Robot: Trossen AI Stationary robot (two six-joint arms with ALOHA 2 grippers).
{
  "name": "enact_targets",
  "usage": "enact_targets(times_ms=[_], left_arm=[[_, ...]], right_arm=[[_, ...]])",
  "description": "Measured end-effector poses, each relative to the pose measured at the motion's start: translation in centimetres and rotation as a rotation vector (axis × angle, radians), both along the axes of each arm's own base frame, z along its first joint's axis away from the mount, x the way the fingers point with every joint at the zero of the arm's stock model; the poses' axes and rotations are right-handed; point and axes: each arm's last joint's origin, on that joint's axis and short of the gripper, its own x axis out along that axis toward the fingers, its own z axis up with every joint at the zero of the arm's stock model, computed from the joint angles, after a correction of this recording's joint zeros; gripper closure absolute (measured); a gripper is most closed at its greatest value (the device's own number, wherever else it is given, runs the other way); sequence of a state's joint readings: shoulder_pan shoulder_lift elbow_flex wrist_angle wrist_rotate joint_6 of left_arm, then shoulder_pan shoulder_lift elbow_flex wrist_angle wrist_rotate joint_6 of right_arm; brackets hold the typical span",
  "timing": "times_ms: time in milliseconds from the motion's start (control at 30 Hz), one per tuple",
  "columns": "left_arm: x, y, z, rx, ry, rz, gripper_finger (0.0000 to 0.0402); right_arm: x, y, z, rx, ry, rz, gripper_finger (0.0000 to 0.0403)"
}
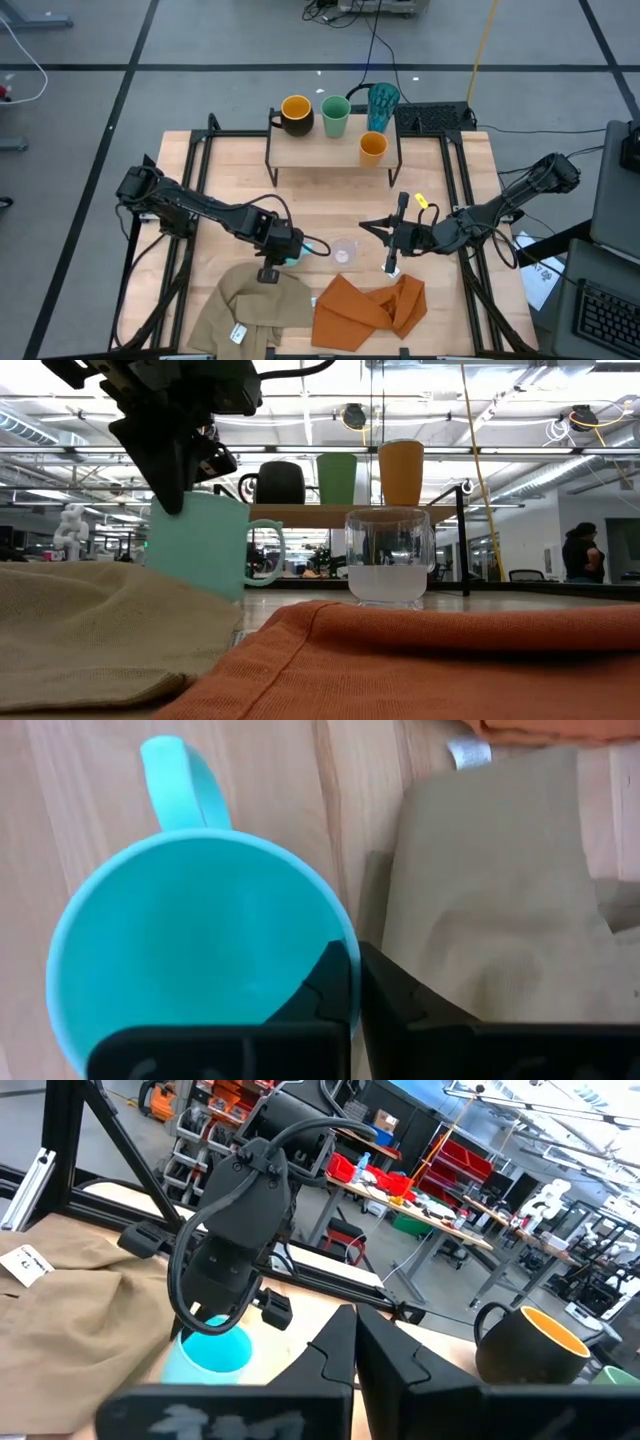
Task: Stack small to large cups/mugs on shelf
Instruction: Put the light blue mug on the shelf
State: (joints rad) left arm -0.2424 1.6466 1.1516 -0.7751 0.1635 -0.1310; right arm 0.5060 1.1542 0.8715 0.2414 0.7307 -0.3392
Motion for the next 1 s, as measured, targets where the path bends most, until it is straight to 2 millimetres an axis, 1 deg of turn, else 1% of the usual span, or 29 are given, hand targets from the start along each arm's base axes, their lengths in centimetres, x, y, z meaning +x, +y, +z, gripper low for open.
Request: enact_targets(times_ms=[133,233,533,633,733,1000], left_arm=[[-0.2,0.0,0.6,0.009,0.044,-0.001,0.0397],[-0.3,0.2,1.6,0.054,0.078,-0.011,0.0398],[0.6,1.1,7.4,0.182,0.011,-0.036,0.0398],[0.6,1.9,9.1,0.232,0.008,-0.042,0.0398],[1.0,3.1,10.7,0.273,-0.042,-0.045,0.0399],[1.7,6.8,13.6,0.333,-0.147,-0.052,0.0399]], right_arm=[[0.0,0.0,0.1,-0.020,0.002,0.002,0.0403],[-0.2,-0.1,0.2,-0.022,-0.002,0.002,0.0403],[-0.9,-0.5,1.2,-0.017,-0.036,0.002,0.0403],[-1.1,-0.6,1.3,-0.020,-0.035,0.002,0.0403],[-1.2,-0.6,1.3,-0.022,-0.032,0.003,0.0403],[-1.4,-0.8,1.3,-0.030,-0.017,0.003,0.0403]])
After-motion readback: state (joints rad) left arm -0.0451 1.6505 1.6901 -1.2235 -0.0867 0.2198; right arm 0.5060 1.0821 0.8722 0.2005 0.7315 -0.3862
